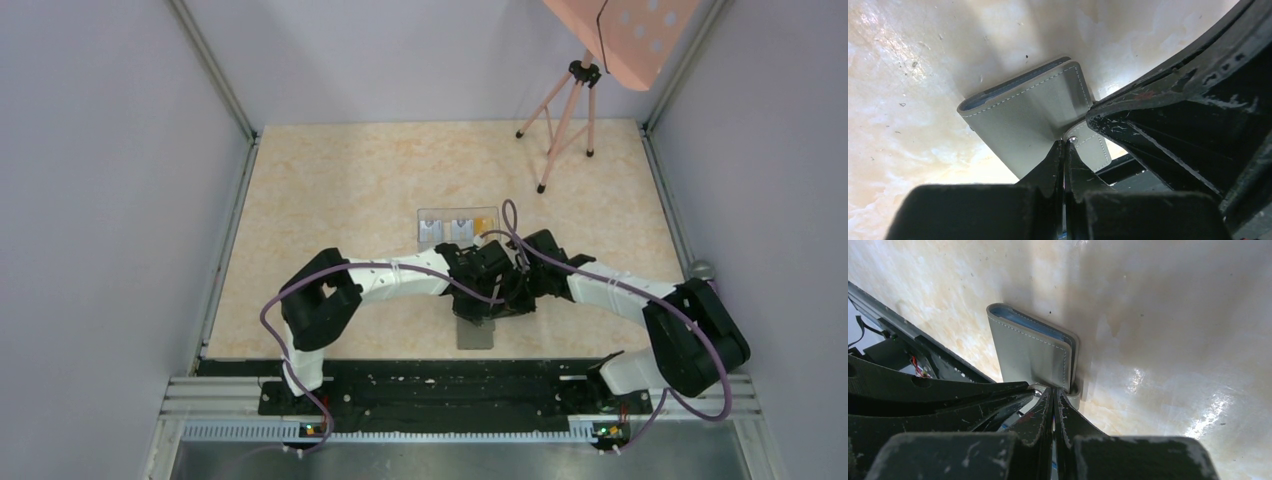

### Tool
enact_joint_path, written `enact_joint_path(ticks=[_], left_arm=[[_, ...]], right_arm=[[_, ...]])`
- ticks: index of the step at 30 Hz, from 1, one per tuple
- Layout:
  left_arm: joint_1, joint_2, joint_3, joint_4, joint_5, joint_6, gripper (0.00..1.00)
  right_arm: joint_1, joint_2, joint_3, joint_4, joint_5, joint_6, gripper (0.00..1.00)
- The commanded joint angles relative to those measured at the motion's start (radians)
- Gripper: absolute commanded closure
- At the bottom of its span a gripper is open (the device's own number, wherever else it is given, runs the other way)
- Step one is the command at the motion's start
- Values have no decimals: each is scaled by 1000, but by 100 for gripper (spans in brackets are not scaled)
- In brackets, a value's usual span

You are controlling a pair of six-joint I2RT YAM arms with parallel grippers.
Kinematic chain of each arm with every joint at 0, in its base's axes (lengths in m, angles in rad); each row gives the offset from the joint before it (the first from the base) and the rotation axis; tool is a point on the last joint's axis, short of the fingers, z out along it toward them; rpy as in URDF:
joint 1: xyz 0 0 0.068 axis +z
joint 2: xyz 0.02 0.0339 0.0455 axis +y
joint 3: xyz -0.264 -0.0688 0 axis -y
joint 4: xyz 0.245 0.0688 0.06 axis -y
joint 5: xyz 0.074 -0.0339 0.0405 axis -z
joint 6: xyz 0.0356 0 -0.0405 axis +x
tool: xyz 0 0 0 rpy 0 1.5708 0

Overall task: Put the credit cards into the card holder
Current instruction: Close the card holder at the center of the board.

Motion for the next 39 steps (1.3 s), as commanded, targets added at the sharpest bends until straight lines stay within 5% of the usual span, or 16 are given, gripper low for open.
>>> enact_joint_path(ticks=[1, 39], left_arm=[[1, -11, -28, -14, -14, -14, 100], [40, 144, -156, 94, 31, -29, 100]], right_arm=[[16, 13, -3, 37, -14, 5, 100], [123, 141, 32, -32, 141, 5, 100]])
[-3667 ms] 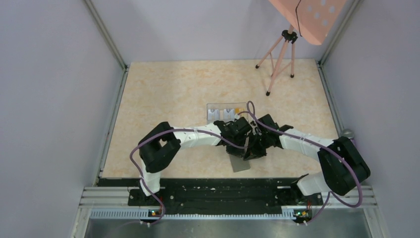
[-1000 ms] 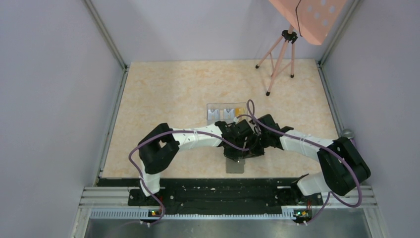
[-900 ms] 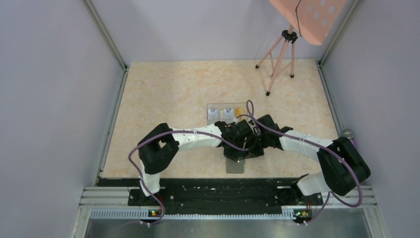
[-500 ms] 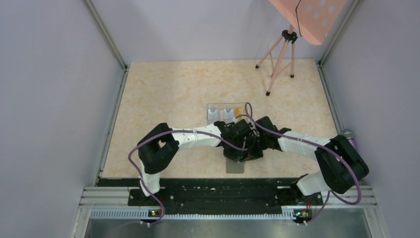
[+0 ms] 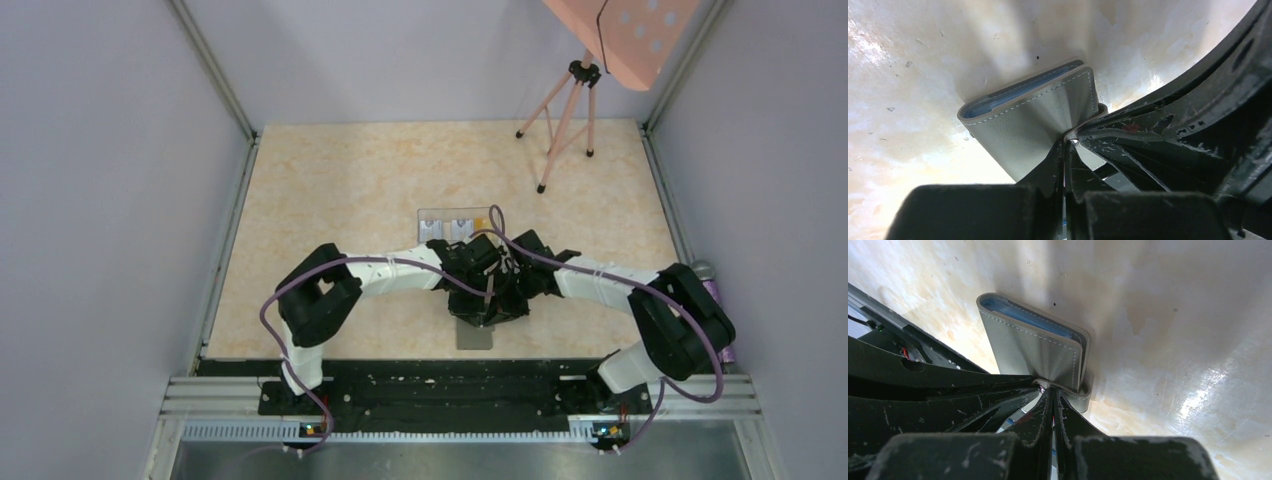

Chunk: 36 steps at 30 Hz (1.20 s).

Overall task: Put the credit cards into the card holder
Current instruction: Close the card holder at the center of the board, then reset both arms

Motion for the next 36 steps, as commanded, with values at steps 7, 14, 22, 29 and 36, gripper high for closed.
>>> enact_joint_path(ticks=[7, 14, 22, 29, 36], left_arm=[[-19, -108, -43, 91, -143, 66, 45], [39, -268, -16, 176, -58, 92, 25], [260, -461, -283, 548, 229, -12, 20], [537, -622, -472, 585, 307, -8, 1], [772, -755, -531, 404, 216, 173, 1]], right_arm=[[50, -102, 100, -30, 158, -26, 90], [-65, -167, 180, -64, 111, -20, 45], [-325, -213, 124, -66, 28, -62, 8], [-469, -226, 109, -104, 19, -131, 2], [-476, -257, 172, -128, 341, -183, 1]])
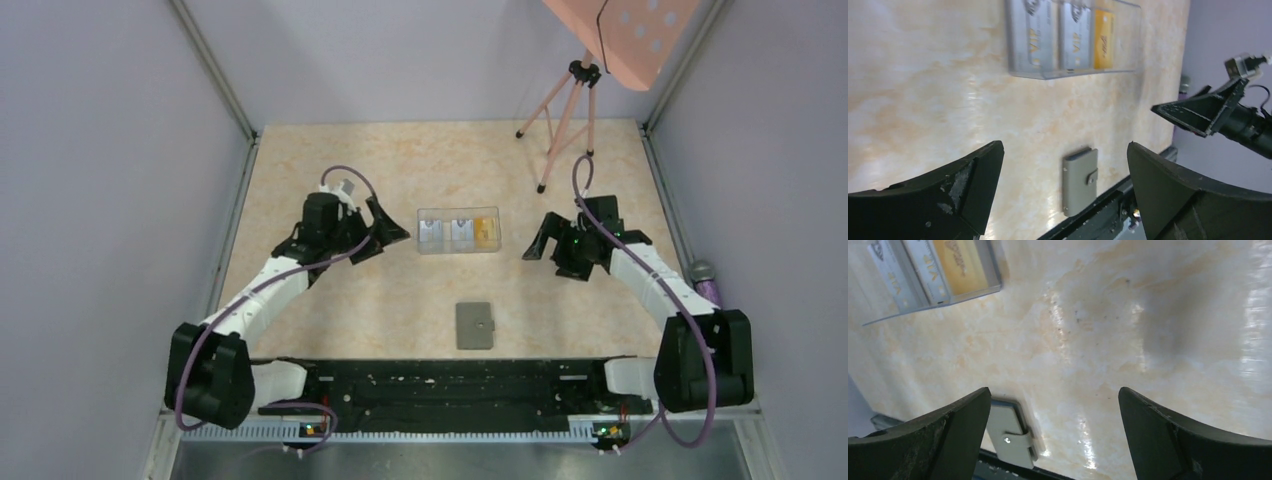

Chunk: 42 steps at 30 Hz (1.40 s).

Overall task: Put the credit cards into the card holder
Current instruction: Reset both arms

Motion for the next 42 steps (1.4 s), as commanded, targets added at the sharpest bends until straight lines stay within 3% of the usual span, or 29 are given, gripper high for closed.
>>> enact_joint_path(ticks=[1, 7, 12, 20, 24, 32, 34, 37, 38, 39, 41, 42], left_arm=[[108, -117, -20, -103, -99, 164, 1], [151, -254, -63, -152, -522, 416, 1], [153, -323, -197, 18, -745, 581, 1], [187, -241, -388, 415, -840, 738, 1], [244, -158, -470, 684, -775, 725, 1], [402, 19, -451, 947, -583, 730, 1], [462, 82, -452, 1016, -451, 680, 1], [479, 181, -509, 1252, -309, 718, 1], [479, 192, -509, 1244, -287, 729, 2], [479, 206, -501, 1251, -287, 730, 2], [477, 219, -487, 1247, -284, 738, 1], [477, 212, -488, 1229, -283, 736, 1]], right_arm=[[-6, -78, 53, 23, 264, -57, 1], [-7, -236, -70, 213, 628, -94, 1], [-6, -289, -222, 479, 824, -205, 1], [-6, -165, -370, 809, 862, -233, 2], [-7, -147, -548, 1185, 803, -349, 1], [-16, -43, -575, 1462, 624, -466, 1], [-19, 10, -541, 1481, 618, -500, 1], [-58, 180, -654, 1881, 605, -490, 1], [-60, 188, -647, 1858, 618, -478, 1], [-59, 142, -619, 1731, 622, -461, 1], [-61, 179, -603, 1768, 643, -470, 1], [-62, 156, -593, 1706, 638, -458, 1]])
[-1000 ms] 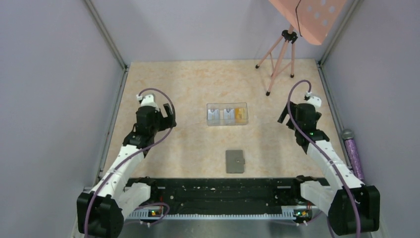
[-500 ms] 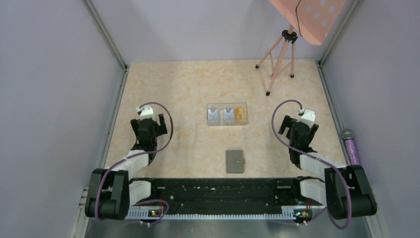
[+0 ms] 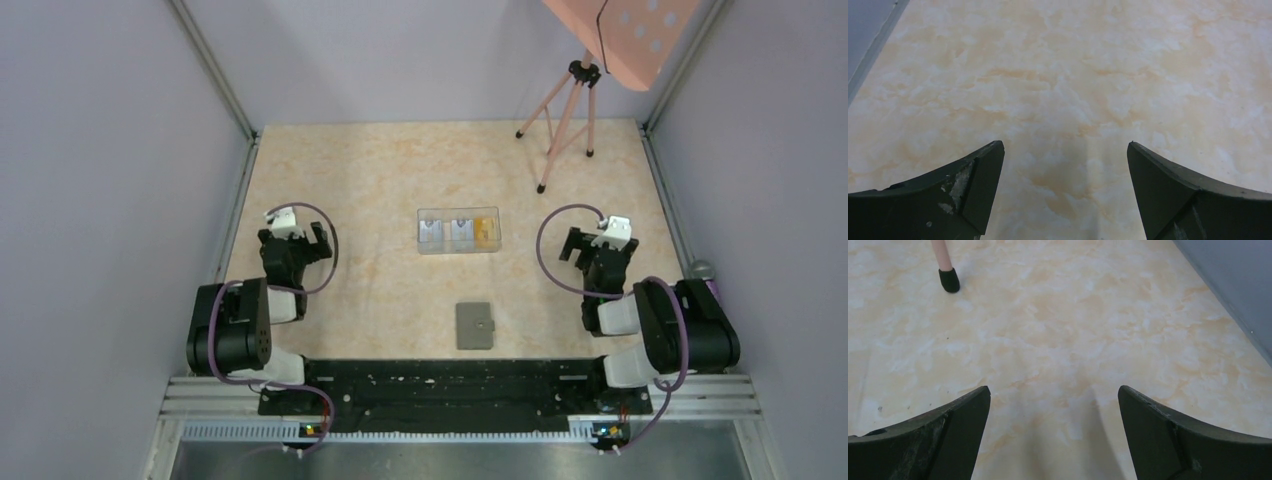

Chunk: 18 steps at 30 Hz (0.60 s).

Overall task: Put the credit cards into the card holder
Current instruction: Reset both arms

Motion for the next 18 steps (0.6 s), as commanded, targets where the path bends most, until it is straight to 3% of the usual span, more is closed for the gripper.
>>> enact_joint_path(ticks=[1, 18], left_arm=[[0, -6, 10, 129, 105, 15, 1], [-5, -5, 15, 126, 95, 22, 1]], right_arm=[[-12, -10, 27, 101, 4, 6, 1], [-12, -2, 16, 145, 22, 6, 1]])
